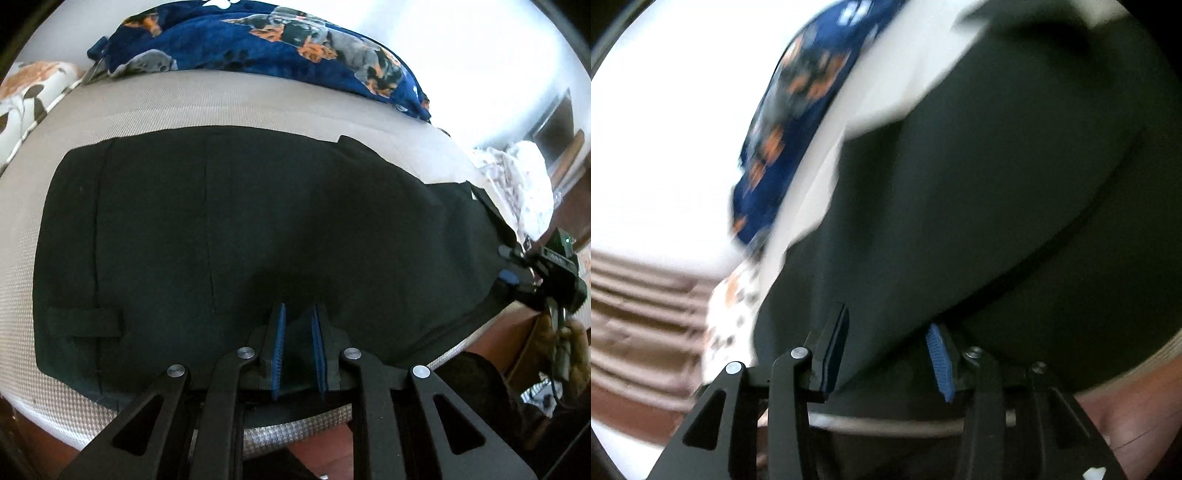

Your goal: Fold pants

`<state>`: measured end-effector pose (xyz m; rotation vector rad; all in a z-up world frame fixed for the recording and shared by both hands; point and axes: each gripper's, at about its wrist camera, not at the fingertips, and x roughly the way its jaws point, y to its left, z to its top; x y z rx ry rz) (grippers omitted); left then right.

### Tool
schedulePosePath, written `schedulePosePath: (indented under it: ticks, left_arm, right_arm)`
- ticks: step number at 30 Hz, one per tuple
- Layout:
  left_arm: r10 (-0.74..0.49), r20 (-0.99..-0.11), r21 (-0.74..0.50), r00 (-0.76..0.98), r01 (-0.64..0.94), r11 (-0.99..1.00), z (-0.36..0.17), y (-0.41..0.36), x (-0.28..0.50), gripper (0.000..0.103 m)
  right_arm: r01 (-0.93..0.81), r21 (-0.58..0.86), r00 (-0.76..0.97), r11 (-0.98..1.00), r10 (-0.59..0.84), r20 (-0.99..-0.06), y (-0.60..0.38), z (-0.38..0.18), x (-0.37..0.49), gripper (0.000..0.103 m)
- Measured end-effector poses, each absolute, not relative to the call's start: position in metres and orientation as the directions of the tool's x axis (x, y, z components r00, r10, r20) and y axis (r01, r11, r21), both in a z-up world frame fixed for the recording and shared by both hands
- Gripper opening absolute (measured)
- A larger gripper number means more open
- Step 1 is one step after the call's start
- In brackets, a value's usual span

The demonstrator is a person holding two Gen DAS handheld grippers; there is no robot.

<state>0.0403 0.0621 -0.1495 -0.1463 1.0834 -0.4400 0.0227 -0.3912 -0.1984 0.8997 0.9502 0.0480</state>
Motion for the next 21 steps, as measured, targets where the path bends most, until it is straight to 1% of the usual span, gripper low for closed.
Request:
schedulePosePath:
  ticks: [1, 5, 7, 8, 9, 10, 12, 13, 14, 15, 16, 19, 20, 21]
  left_arm:
    - [-0.412, -0.822, -0.323, 0.393, 0.275, 0.906, -0.15, 0.06, 0.041, 0.016]
    - [-0.395, -0.826, -0.299, 0.402, 0.281, 0.912, -0.15, 0.055, 0.039, 0.016]
    - [-0.393, -0.828, -0.295, 0.401, 0.283, 0.912, -0.151, 0.054, 0.039, 0.016]
    - [-0.394, -0.827, -0.298, 0.4, 0.283, 0.912, -0.151, 0.055, 0.037, 0.016]
    - [-0.397, -0.827, -0.302, 0.399, 0.281, 0.911, -0.151, 0.056, 0.038, 0.016]
    - [-0.399, -0.826, -0.305, 0.398, 0.279, 0.911, -0.152, 0.056, 0.039, 0.016]
    - [-0.399, -0.826, -0.307, 0.398, 0.276, 0.911, -0.152, 0.055, 0.039, 0.016]
    - [-0.397, -0.826, -0.304, 0.399, 0.278, 0.911, -0.152, 0.055, 0.039, 0.016]
    - [-0.394, -0.827, -0.299, 0.401, 0.281, 0.912, -0.151, 0.055, 0.039, 0.016]
    - [-0.391, -0.828, -0.294, 0.402, 0.284, 0.913, -0.151, 0.054, 0.039, 0.016]
    - [-0.389, -0.829, -0.29, 0.402, 0.285, 0.914, -0.152, 0.053, 0.039, 0.016]
    - [-0.388, -0.831, -0.291, 0.399, 0.284, 0.914, -0.151, 0.053, 0.039, 0.016]
    - [-0.391, -0.83, -0.296, 0.398, 0.28, 0.913, -0.151, 0.054, 0.039, 0.016]
    - [-0.393, -0.829, -0.301, 0.397, 0.275, 0.913, -0.151, 0.054, 0.04, 0.016]
  right_arm:
    - [0.361, 0.634, 0.614, 0.684, 0.337, -0.714, -0.41, -0.194, 0.027, 0.041]
    - [0.463, 0.5, 0.62, 0.732, 0.135, -0.773, -0.463, -0.179, 0.042, 0.042]
    - [0.473, 0.485, 0.626, 0.736, 0.107, -0.773, -0.476, -0.173, 0.052, 0.046]
    - [0.493, 0.443, 0.617, 0.749, 0.058, -0.785, -0.485, -0.172, 0.059, 0.047]
    - [0.505, 0.432, 0.619, 0.747, 0.035, -0.784, -0.49, -0.17, 0.062, 0.047]
    - [0.505, 0.442, 0.631, 0.742, 0.032, -0.775, -0.496, -0.168, 0.065, 0.048]
    - [0.499, 0.47, 0.657, 0.728, 0.035, -0.753, -0.507, -0.167, 0.071, 0.047]
    - [0.5, 0.475, 0.662, 0.724, 0.034, -0.749, -0.51, -0.166, 0.074, 0.041]
    - [0.502, 0.49, 0.672, 0.713, 0.035, -0.74, -0.512, -0.165, 0.075, 0.028]
    - [0.51, 0.506, 0.678, 0.695, 0.036, -0.734, -0.515, -0.165, 0.076, 0.021]
    - [0.527, 0.526, 0.687, 0.668, 0.03, -0.727, -0.521, -0.166, 0.076, 0.011]
    - [0.568, 0.577, 0.7, 0.587, 0.025, -0.714, -0.54, -0.172, 0.061, 0.01]
    - [0.58, 0.573, 0.699, 0.579, 0.008, -0.715, -0.541, -0.171, 0.057, 0.014]
    - [0.603, 0.571, 0.698, 0.558, -0.023, -0.715, -0.546, -0.169, 0.049, 0.016]
